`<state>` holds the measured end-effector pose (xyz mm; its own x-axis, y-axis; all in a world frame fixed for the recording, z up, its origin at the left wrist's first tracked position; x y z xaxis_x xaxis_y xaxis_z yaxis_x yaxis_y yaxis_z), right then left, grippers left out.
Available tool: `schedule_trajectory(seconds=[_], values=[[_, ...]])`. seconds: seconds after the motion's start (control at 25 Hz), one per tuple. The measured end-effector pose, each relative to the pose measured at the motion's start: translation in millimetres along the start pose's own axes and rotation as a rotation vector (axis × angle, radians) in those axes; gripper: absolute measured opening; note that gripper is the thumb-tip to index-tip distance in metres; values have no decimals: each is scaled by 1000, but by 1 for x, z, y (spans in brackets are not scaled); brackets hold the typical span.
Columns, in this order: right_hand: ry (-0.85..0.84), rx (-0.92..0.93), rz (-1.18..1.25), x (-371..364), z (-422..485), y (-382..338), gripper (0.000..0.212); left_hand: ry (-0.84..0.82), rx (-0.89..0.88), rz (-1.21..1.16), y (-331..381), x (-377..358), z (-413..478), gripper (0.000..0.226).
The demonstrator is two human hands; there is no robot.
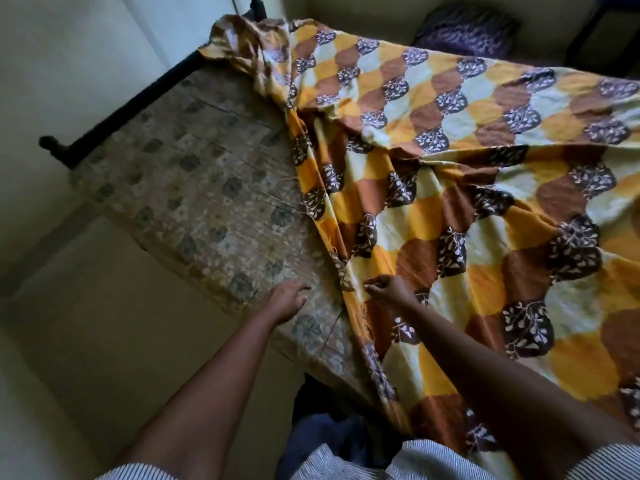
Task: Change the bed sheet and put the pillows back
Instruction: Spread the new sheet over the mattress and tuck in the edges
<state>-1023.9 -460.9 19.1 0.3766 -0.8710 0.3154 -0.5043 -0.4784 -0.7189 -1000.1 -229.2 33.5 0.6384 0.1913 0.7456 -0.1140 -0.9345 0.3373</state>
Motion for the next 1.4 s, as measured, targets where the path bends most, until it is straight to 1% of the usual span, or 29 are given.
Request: schedule_trajectory(seconds=[0.08, 0.2, 0.36, 0.44, 0.52, 0.56, 0.64, 0.68, 0.72, 0.76, 0.8, 0.84, 0.88, 0.92, 0.96, 1.04, 1.12, 1.16, 1.2, 1.28, 1.32, 1.4], values=[[81, -31, 2, -7, 32, -16, 24, -37, -82, 53, -14, 25, 42, 35], [124, -100, 13, -27, 83, -43, 24, -91, -163, 102, -36, 54, 102, 36], [228, -233, -27, -49, 146, -59, 43, -101, -284, 158, -52, 72, 153, 37], [299, -332, -19, -58, 169, -56, 37, -113, -334, 186, -54, 75, 176, 40], [403, -410, 18, -59, 177, -53, 24, -133, -344, 237, -55, 76, 190, 44], [412, -393, 5, -58, 177, -54, 20, -136, -357, 268, -54, 78, 196, 49], [358, -269, -47, -55, 167, -64, 23, -117, -429, 353, -50, 88, 204, 58], [355, -205, -41, -54, 157, -71, 26, -79, -505, 397, -43, 97, 204, 56], [385, -151, -4, -55, 145, -79, 28, -22, -625, 447, -35, 108, 205, 43], [442, -112, 34, -57, 134, -88, 27, 52, -756, 501, -28, 119, 205, 24], [507, -74, 102, -58, 122, -97, 25, 86, -861, 583, -22, 133, 205, 10], [557, -36, 173, -57, 111, -105, 22, 132, -913, 650, -20, 146, 206, 13], [572, -3, 236, -54, 100, -114, 20, 157, -925, 690, -19, 159, 206, 17], [551, 19, 243, -50, 92, -121, 19, 183, -921, 709, -20, 172, 204, 18], [504, 0, 187, -45, 86, -125, 20, 216, -930, 711, -22, 182, 200, 21], [408, -111, -73, -43, 75, -123, 21, 245, -949, 683, -34, 194, 184, 22], [448, -203, -270, -54, 55, -111, 19, 286, -943, 617, -58, 193, 158, 19], [502, -207, -288, -65, 40, -106, 21, 293, -917, 567, -74, 189, 143, 21], [562, -190, -281, -78, 23, -101, 22, 299, -887, 521, -91, 185, 128, 22], [632, -95, -235, -112, -15, -100, 21, 325, -844, 470, -127, 172, 92, 20], [641, -30, -210, -130, -32, -97, 20, 337, -832, 458, -143, 165, 75, 18], [615, 53, -199, -170, -63, -94, 16, 316, -801, 470, -170, 149, 39, 27]])
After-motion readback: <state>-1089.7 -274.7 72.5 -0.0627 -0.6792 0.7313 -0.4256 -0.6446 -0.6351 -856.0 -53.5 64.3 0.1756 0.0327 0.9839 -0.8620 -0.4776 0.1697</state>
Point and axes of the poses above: each hand's wrist, its own z-axis towards the middle knuckle, its own x-axis out of the back of the hand, y = z × x, the point moved 2 cm from there along z, towards the middle knuckle, and after that the axes turned 10 degrees about -y, right-handed, at the moved point
